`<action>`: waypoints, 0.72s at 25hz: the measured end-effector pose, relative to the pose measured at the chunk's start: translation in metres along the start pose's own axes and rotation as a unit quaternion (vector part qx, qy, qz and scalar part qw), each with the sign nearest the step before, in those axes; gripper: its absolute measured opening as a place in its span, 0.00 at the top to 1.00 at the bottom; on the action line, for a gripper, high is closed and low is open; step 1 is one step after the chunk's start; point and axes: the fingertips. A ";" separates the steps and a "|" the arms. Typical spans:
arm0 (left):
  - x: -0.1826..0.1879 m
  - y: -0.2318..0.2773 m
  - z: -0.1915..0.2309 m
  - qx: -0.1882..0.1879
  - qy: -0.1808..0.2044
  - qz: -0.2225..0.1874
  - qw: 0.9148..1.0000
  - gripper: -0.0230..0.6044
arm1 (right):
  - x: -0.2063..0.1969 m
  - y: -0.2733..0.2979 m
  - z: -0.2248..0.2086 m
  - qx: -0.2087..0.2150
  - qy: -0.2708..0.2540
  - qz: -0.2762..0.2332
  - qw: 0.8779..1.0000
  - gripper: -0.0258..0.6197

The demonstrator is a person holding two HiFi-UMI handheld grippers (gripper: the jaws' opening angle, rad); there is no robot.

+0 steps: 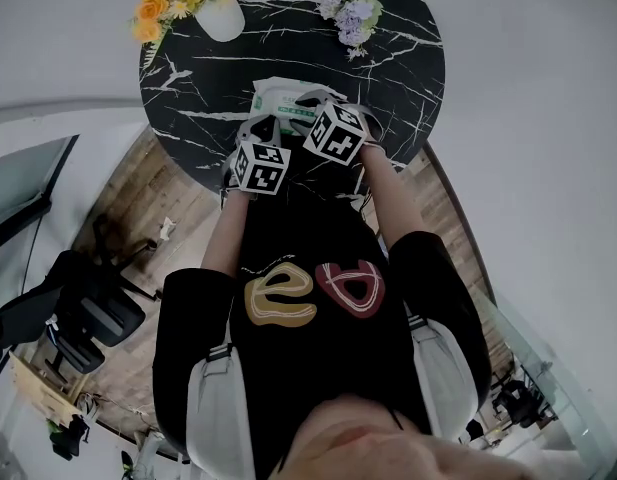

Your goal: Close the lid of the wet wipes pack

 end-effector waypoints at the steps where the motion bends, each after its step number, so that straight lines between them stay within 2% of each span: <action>1: 0.000 0.000 0.000 0.000 0.002 0.002 1.000 0.93 | 0.000 -0.001 0.001 -0.001 -0.002 0.000 1.000 0.72; 9: 0.000 0.000 0.000 -0.005 -0.008 0.005 1.000 0.93 | 0.007 -0.012 0.006 -0.008 -0.023 -0.010 1.000 0.84; 14: 0.000 0.000 -0.001 -0.001 0.005 0.008 1.000 0.93 | 0.012 -0.022 0.004 -0.014 -0.025 -0.018 0.999 0.87; 18: 0.000 0.000 0.000 -0.004 -0.009 0.005 1.000 0.93 | 0.016 -0.028 -0.001 -0.018 -0.023 -0.025 0.999 0.89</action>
Point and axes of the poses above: the fingertips, and each gripper's own axes: y forward along the fingers, z to its left, x out of its top, and after that the axes turned 9 degrees about y, right-handed
